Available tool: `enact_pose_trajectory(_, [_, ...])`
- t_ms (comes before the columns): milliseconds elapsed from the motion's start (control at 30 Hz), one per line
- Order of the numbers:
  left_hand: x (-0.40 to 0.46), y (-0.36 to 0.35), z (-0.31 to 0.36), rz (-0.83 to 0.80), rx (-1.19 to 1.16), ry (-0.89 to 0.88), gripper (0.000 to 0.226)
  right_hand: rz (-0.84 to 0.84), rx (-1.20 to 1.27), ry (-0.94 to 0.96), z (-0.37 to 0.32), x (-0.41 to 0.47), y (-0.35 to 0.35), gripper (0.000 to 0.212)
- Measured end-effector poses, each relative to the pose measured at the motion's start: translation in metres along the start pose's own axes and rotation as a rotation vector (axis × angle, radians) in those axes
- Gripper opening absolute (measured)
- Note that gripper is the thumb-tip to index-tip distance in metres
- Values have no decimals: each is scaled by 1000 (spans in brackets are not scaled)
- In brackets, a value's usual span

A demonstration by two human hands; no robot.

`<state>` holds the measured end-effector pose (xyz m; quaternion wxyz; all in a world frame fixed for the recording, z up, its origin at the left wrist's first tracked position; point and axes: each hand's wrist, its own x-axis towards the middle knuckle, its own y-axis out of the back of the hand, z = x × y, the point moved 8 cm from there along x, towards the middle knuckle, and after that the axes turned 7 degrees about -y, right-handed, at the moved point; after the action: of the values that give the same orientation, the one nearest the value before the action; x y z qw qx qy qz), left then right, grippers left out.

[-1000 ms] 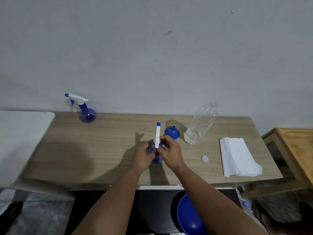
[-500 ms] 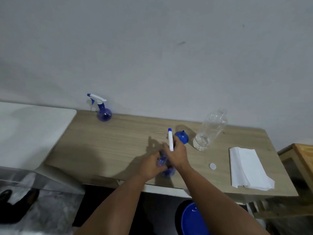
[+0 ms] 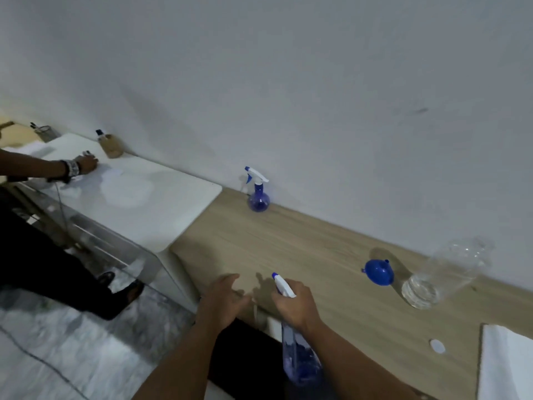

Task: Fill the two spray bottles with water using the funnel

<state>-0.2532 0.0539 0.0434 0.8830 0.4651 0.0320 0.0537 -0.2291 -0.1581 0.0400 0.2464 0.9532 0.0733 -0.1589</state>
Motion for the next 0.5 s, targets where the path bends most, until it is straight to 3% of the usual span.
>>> enact_pose_trajectory(67, [5, 12, -1, 14, 26, -2, 88, -2, 27, 1, -13, -1, -9, 45])
enact_pose_trajectory(200, [13, 30, -2, 39, 66, -18, 71, -21, 4, -21, -22, 6, -24, 39])
enact_pose_trajectory(500, [29, 40, -16, 19, 33, -23, 70, -10, 45, -65, -32, 13, -40, 42])
